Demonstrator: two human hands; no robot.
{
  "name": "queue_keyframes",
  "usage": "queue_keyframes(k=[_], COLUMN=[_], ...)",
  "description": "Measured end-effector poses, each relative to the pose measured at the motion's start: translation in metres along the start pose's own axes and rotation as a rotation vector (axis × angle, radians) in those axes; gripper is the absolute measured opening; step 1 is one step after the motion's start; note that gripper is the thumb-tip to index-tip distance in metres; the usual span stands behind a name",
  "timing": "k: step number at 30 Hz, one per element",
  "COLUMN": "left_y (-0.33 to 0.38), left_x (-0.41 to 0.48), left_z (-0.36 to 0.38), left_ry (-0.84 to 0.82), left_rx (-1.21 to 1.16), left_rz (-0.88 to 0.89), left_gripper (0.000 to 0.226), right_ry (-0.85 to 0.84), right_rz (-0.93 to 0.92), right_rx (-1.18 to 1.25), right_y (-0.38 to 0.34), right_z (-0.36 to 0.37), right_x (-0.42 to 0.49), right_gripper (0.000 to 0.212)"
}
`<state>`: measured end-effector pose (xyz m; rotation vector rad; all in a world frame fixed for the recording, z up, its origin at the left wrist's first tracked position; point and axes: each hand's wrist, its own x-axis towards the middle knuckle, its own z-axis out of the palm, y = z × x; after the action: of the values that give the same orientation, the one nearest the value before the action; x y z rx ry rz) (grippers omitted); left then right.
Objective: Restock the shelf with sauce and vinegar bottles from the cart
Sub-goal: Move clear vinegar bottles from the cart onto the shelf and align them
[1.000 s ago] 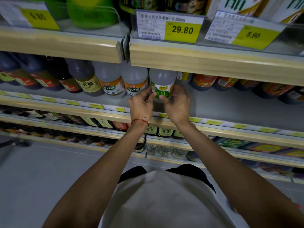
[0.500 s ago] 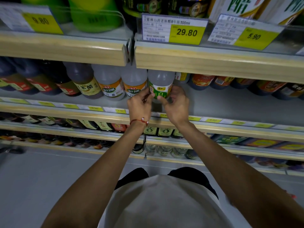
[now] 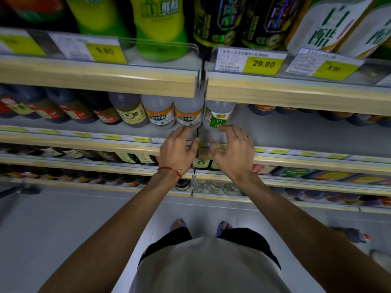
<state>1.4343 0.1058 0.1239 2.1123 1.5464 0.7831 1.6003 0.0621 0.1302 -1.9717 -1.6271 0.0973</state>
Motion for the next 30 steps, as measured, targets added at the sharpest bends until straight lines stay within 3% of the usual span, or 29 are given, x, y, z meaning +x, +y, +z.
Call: queue_keyframes(k=[4, 9, 14, 20, 30], left_y=[-0.016, -0.044, -0.060, -0.052, -0.077], left_x=[-0.022, -0.055, -0.106, -0.188, -0.299], left_z=[-0.035, -0.072, -0.104, -0.144, -0.219], left_ry=[-0.016, -0.013, 0.003, 0.119, 0.241], left_rx=[0.308, 0.541, 0.669, 0.688, 0.722], left_rz=[0.127, 0.148, -0.090, -0.411, -0.846], left_gripper=[0.046, 0.049, 0.054, 0.063, 0.067], right_ry=[-0.055, -0.131, -0.261, -0.420, -0.539], right_rz=[-0.181, -0.383, -0.517, -0.802, -1.149], right_rx=[-0.135, -0.178, -0.174, -0.101, 0.149], right_y=[-0.026, -0.055, -0.086, -0.138, -0.254], right_z=[-0.004, 0.000, 0.009, 0.023, 0.052], right_x=[-0.010, -0.022, -0.035, -0.056, -0.120], right_gripper=[0.048, 0.055, 0.063, 0.070, 0.064])
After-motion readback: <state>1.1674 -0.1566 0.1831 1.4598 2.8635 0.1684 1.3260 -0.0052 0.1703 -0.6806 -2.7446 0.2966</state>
